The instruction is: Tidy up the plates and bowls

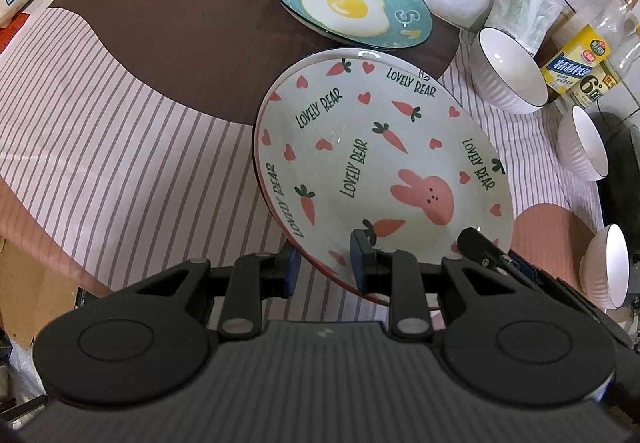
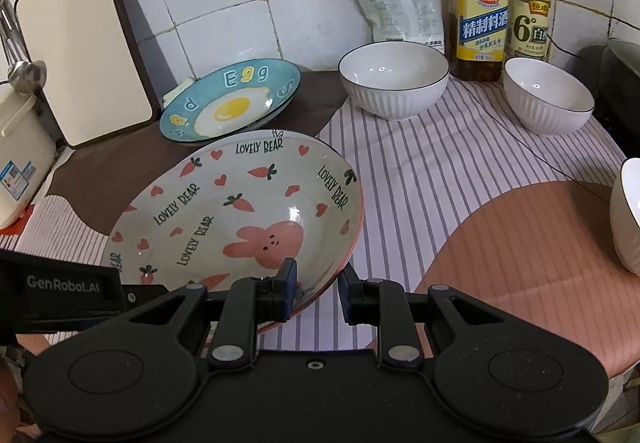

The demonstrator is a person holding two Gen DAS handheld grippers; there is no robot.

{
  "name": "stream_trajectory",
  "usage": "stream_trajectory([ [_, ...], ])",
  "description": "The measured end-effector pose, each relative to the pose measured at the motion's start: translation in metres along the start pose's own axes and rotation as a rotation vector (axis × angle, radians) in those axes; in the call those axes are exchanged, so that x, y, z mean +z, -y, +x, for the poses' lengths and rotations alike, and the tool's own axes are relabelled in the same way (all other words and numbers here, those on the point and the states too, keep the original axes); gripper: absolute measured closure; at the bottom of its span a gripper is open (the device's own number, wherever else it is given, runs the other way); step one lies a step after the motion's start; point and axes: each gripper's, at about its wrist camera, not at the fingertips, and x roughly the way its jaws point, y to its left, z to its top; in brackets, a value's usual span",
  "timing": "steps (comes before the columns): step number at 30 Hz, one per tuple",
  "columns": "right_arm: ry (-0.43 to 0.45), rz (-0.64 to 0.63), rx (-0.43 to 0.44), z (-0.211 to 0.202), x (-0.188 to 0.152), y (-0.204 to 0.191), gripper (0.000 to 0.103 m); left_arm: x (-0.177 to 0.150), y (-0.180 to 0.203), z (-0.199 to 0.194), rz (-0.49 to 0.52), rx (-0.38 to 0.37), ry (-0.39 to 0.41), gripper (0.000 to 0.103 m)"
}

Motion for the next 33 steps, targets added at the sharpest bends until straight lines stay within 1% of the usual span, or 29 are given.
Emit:
stream_trajectory([
  [5, -0.008, 0.005, 0.014, 0.006, -0.002, 0.004, 0.074, 0.000, 0.005, 0.001, 0.019, 0.024, -0.008, 0.078],
  [9, -0.006, -0.006, 0.018, 0.008, -0.003, 0.005, 0.073, 0.001, 0.007, 0.004, 0.020, 0.050, -0.029, 0.078],
  [12, 0.005, -0.045, 0.006, 0.010, -0.004, 0.002, 0.073, 0.001, 0.004, 0.009, -0.005, 0.053, -0.043, 0.078],
  [15, 0.018, -0.083, -0.014, 0.011, -0.005, -0.002, 0.072, 0.001, 0.007, 0.010, 0.008, 0.068, -0.047, 0.078],
  [18, 0.029, -0.095, -0.012, 0.011, -0.007, -0.001, 0.072, 0.000, 0.008, 0.010, 0.012, 0.077, -0.037, 0.078],
  [21, 0.042, -0.094, 0.013, 0.006, -0.007, 0.003, 0.072, 0.002, 0.006, 0.009, 0.016, 0.060, -0.047, 0.077],
  [25, 0.114, -0.138, 0.035, -0.017, -0.005, 0.005, 0.072, 0.007, 0.002, -0.002, 0.039, 0.040, -0.041, 0.077],
  [28, 0.152, -0.143, 0.088, -0.036, 0.005, 0.009, 0.071, 0.015, -0.001, -0.017, 0.076, 0.009, -0.013, 0.076],
  [30, 0.176, -0.136, 0.123, -0.044, 0.013, 0.011, 0.068, 0.023, -0.003, -0.027, 0.097, -0.011, 0.015, 0.076],
  [31, 0.192, -0.129, 0.143, -0.049, 0.019, 0.012, 0.066, 0.027, -0.004, -0.030, 0.102, -0.016, 0.025, 0.076],
  [33, 0.214, -0.120, 0.183, -0.051, 0.028, 0.011, 0.065, 0.035, -0.009, -0.038, 0.105, -0.036, 0.055, 0.075],
])
